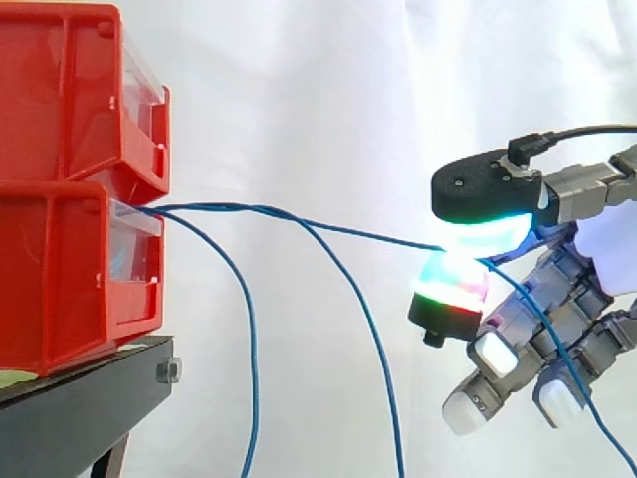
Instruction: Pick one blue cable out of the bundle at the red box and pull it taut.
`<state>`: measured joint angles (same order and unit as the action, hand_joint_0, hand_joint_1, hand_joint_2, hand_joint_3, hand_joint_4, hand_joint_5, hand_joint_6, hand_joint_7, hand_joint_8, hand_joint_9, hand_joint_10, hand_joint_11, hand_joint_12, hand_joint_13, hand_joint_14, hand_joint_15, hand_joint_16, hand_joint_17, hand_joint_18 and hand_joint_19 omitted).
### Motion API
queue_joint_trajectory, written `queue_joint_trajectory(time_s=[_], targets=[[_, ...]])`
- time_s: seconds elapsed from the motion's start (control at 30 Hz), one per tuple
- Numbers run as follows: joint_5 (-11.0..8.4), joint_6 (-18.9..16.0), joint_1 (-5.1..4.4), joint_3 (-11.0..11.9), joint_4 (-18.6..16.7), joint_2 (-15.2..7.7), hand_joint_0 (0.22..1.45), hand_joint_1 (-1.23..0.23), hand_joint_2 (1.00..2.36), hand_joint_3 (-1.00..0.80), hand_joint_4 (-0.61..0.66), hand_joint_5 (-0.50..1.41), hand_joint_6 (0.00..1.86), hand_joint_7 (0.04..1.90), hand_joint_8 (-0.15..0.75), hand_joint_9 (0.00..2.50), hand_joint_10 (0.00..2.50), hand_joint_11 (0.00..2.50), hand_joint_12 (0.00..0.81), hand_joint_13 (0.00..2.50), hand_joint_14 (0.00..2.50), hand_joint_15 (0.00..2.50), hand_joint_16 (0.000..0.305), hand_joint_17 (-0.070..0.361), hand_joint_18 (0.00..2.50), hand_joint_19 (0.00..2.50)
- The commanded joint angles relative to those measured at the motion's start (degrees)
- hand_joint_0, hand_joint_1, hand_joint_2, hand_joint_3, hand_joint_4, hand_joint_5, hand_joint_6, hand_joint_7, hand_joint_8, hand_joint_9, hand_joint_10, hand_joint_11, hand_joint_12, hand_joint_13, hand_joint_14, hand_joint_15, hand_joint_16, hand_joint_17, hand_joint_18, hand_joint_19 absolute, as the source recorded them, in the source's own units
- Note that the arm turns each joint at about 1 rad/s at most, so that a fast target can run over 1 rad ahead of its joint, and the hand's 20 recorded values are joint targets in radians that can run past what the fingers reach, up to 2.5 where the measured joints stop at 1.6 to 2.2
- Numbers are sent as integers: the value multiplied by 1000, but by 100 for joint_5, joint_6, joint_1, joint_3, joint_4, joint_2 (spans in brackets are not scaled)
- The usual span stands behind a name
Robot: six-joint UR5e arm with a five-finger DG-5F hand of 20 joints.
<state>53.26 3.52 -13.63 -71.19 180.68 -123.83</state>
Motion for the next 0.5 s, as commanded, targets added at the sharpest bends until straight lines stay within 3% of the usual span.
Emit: queue_joint_trajectory(time_s=[0.0,0.47], targets=[[0,0,1,0,2,0,581,-800,1027,103,87,-103,826,1382,398,886,15,783,464,683,7,266,64,145,955,396],[0,0,1,0,2,0,581,-800,1028,99,86,-104,826,1379,396,884,15,784,461,679,7,263,64,144,948,396]])
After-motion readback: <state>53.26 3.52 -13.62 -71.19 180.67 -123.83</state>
